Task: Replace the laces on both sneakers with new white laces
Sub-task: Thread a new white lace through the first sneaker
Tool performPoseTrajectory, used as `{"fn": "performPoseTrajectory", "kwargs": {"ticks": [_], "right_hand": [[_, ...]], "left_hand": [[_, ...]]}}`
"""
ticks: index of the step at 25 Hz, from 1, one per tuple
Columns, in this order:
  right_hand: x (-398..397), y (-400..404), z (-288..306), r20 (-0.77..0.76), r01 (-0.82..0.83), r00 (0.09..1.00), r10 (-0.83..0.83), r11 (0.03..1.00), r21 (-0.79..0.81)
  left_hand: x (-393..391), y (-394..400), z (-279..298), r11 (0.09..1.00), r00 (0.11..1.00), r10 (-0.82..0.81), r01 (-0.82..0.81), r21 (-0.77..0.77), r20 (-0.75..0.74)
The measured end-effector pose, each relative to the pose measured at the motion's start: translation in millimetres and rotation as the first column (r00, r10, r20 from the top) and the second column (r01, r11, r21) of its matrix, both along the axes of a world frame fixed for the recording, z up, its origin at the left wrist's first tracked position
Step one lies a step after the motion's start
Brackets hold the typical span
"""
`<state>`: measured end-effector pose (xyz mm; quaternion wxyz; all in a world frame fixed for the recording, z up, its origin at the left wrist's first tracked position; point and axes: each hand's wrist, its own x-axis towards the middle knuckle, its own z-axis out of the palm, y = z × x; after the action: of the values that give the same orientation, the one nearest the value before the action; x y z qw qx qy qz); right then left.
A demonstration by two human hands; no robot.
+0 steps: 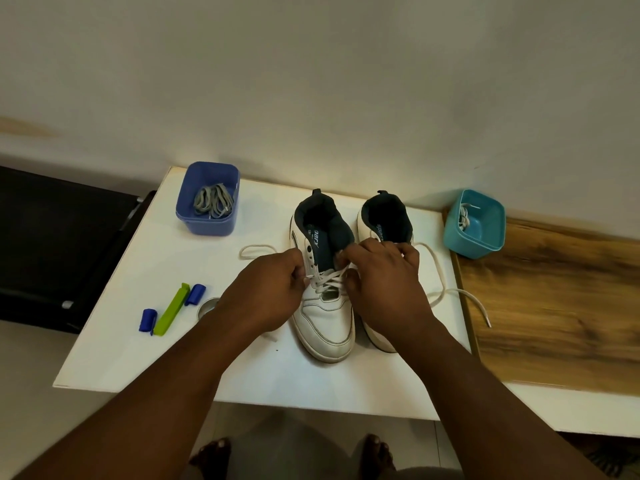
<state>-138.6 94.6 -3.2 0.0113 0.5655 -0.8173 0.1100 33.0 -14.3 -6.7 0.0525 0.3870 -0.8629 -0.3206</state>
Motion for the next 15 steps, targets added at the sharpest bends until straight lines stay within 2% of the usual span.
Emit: {"fn": "performPoseTrajectory", "kwargs": {"ticks": [3,5,7,9,10,12,13,14,15], "right_hand": [[3.6,-0.2,3.3,0.021,0.049,0.999,-0.050,0.999,0.023],[7.6,-0.8,6.3,0.071,0.076,0.994,-0.079,0.996,0.042],[14.6,-0.7,12.8,0.165,0.052,0.985,-0.052,0.999,0.007],[24.2,0.1,20.8,0.369,0.025,0.930,0.015,0.994,-0.104],[27.0,0.6,25.4,0.536,0.036,0.843,0.050,0.988,-0.149],[33.1,0.2,35.8,0.817,0.065,0.569,0.094,0.985,-0.159],[35.1,1.2,37.7,0.878,0.017,0.466,0.107,0.991,-0.129],[38.1,2.5,39.4,0.908,-0.066,0.405,0.112,0.993,-0.093],[41.1,4.0,39.3,0.913,-0.176,0.389,0.124,0.983,-0.058]], "left_hand": [[0.5,0.7,4.6,0.999,0.999,0.028,-0.028,0.037,-0.017],[-1.2,1.2,14.4,0.977,0.986,0.117,-0.092,0.191,-0.122],[-3.6,4.6,33.3,0.865,0.909,0.267,-0.081,0.495,-0.319],[-5.3,9.4,53.8,0.655,0.762,0.452,0.069,0.752,-0.464],[-5.8,10.3,60.3,0.569,0.687,0.528,0.151,0.808,-0.500],[-5.4,8.6,64.1,0.461,0.545,0.645,0.281,0.842,-0.535],[-4.9,7.7,63.4,0.419,0.477,0.697,0.335,0.844,-0.535],[-4.9,7.2,62.2,0.374,0.418,0.746,0.383,0.845,-0.519],[-5.2,7.3,62.0,0.328,0.373,0.787,0.423,0.845,-0.492]]}}
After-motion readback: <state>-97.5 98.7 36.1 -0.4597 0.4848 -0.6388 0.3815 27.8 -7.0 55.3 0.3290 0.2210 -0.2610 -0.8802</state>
